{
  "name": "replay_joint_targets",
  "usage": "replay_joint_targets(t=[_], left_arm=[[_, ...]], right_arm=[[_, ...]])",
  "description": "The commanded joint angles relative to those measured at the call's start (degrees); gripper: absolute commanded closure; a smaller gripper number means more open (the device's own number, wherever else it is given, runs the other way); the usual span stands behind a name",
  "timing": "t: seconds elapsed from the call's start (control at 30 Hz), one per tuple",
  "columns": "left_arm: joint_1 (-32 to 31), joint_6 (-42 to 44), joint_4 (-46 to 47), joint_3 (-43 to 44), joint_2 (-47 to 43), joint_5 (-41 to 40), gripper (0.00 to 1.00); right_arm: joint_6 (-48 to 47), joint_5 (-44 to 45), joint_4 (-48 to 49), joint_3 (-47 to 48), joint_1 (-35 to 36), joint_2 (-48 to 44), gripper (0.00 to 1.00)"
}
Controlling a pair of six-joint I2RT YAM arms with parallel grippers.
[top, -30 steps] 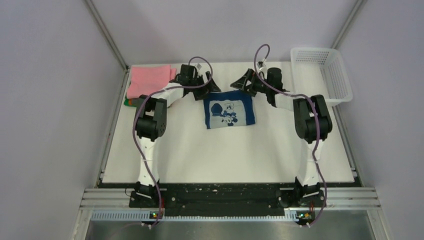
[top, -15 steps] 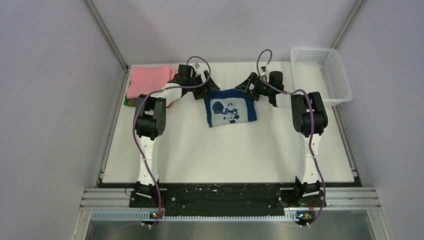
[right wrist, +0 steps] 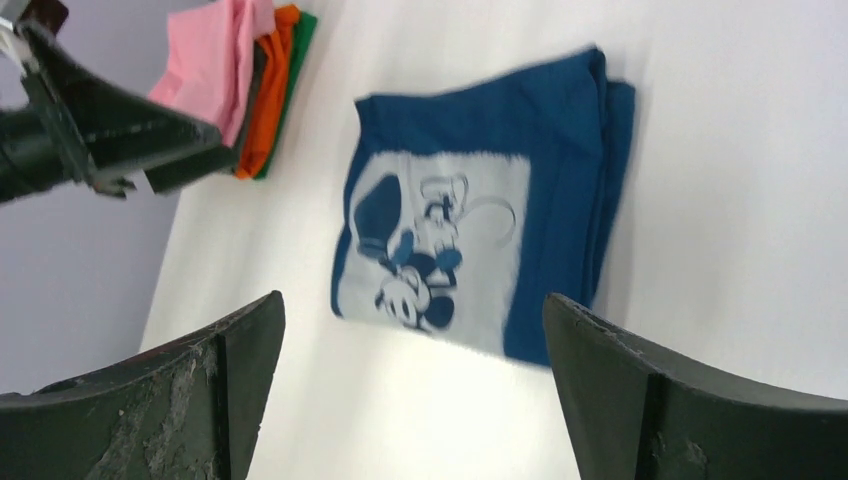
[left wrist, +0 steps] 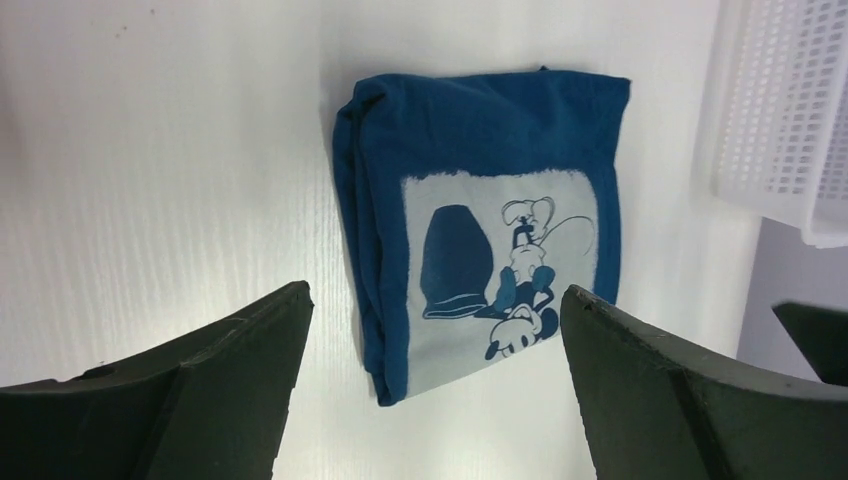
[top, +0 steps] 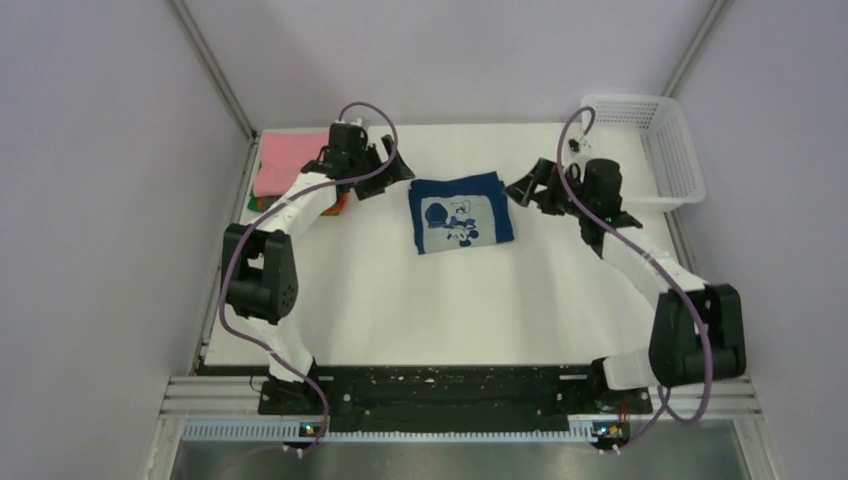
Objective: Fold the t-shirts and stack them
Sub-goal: Put the neatly folded tshirt into the corner of the board with the left arm
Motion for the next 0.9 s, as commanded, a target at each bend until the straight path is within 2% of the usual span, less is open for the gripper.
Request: replay_joint_targets(t=[0.0,0.17,0.33,0.63,0.87], left_arm=[[-1.2,1.8,-5.0,-1.0,2.3,-4.1,0.01],[-2.7,2.0,-4.7,0.5,6.0,-5.4,0.06],[-4.8,1.9,-5.0,3.1,11.3,-4.7,0.09],[-8.0,0.9,-7.6,10.0,19.9,-7.4,0.18],[-12.2,1.6,-12.1,15.6,24.4,-13.8,0.33]], right_arm=[[-2.3,9.2,-4.7,-12.3,-0.2,-13.0,0.01],[-2.1,14.1,-7.8,-21.7,-0.3,-26.3,0.01],[-2.0,16.1,-11.9,-24.2,-0.3,-33.2,0.01],[-3.2,18.3,-15.7,-24.3,-0.2,-38.1,0.01],[-3.3,20.7,-15.7,-25.5,-0.2,-41.2,0.01]])
